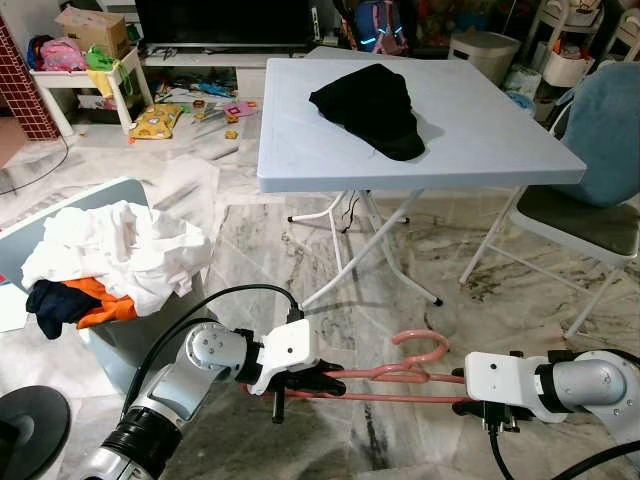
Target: Hang hanger
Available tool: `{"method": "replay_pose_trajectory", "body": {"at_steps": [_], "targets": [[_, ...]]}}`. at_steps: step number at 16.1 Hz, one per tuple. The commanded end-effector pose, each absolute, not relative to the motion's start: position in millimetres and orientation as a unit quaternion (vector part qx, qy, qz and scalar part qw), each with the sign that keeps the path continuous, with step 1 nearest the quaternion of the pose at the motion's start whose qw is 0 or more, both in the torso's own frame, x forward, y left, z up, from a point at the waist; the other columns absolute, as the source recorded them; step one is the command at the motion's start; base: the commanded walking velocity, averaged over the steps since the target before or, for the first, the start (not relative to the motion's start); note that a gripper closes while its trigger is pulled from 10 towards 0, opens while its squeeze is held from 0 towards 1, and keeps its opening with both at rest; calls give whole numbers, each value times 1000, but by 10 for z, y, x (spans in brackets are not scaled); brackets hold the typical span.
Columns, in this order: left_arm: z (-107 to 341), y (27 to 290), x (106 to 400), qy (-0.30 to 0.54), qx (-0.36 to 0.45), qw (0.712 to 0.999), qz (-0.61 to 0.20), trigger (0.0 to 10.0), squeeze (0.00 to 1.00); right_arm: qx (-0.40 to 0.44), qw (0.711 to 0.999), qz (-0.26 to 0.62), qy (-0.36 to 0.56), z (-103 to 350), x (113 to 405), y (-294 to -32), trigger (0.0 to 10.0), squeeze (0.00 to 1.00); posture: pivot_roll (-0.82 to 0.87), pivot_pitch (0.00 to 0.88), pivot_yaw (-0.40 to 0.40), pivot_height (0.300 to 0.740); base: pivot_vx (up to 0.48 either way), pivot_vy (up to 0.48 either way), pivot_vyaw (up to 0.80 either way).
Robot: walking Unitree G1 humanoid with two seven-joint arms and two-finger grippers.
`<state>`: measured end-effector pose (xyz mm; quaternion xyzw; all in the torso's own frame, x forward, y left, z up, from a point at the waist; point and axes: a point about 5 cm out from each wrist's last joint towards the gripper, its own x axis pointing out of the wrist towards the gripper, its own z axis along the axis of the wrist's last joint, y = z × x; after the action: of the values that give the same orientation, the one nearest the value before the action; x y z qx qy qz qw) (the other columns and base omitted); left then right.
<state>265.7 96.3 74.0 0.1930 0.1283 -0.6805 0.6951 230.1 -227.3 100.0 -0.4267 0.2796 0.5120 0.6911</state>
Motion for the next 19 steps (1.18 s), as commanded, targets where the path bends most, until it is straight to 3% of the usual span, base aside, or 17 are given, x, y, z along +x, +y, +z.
{"method": "replay_pose_trajectory", "body": {"at_steps": [1,13,14,19], "targets": [[767,921,2632,116,203,685,-690,10000,0,-431,681,519,286,1008,2317,-2284,0,0,-10,0,-41,740,0,0,0],[772,891,2614,109,205,684,-691,10000,0,-424,681,526,283,975,2343,-2238,0,0,-10,0,-45,740,0,0,0],[785,898,2645,100,209,702,-674,10000,1000,-425,683,523,281,977,2343,-2244,0,0,-10,0,-45,740,0,0,0],[933,892,2803,53,183,760,-621,10000,1000,-470,723,440,252,973,2495,-2400,0,0,-8,0,-45,740,0,0,0]]}}
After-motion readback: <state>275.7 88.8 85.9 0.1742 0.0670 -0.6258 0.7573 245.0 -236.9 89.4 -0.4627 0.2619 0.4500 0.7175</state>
